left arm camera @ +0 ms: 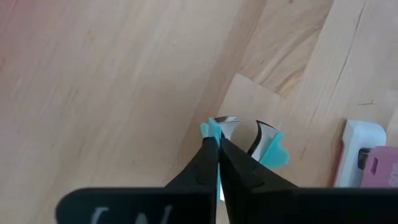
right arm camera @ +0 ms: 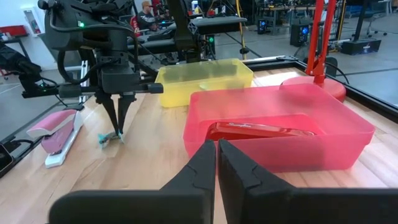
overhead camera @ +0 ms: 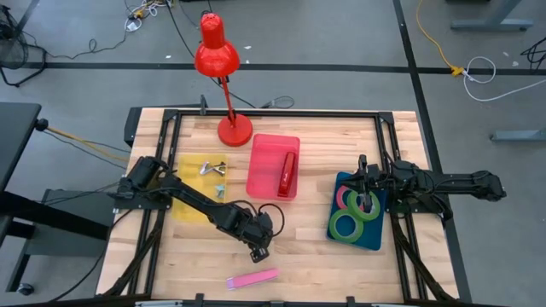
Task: Pick and place Stapler, Stapler remover, tape
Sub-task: Put the blue staple remover into the yellow bin
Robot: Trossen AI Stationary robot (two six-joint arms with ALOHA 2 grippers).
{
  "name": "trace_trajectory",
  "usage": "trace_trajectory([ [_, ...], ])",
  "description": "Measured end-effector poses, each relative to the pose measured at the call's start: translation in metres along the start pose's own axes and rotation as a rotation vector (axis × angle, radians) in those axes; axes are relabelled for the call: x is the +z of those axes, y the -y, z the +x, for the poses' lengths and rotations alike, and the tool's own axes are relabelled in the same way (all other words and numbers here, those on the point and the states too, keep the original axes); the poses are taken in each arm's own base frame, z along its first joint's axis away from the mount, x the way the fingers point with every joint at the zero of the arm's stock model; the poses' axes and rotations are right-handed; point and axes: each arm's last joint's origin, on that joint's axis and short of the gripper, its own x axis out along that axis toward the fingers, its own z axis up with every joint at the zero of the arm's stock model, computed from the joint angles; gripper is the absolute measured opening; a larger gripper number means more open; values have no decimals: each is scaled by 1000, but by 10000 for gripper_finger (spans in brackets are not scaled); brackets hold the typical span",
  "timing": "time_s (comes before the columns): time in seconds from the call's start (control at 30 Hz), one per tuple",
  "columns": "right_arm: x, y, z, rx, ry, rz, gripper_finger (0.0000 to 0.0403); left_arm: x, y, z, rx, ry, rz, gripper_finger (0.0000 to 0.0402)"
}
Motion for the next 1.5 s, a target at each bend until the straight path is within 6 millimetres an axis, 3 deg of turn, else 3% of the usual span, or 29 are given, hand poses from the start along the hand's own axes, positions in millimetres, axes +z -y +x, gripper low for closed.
trace_trajectory([
  [0.4, 0, 0, 0, 0, 0, 0, 21, 1, 0, -7, -7, 7, 40, 4],
  [1.0, 0, 0, 0, 0, 0, 0, 21, -5, -22, -80, 163, 0, 59, 1],
  [1.5, 0, 0, 0, 0, 0, 0, 21, -8, -45, -115, 229, -70, 42, 1],
])
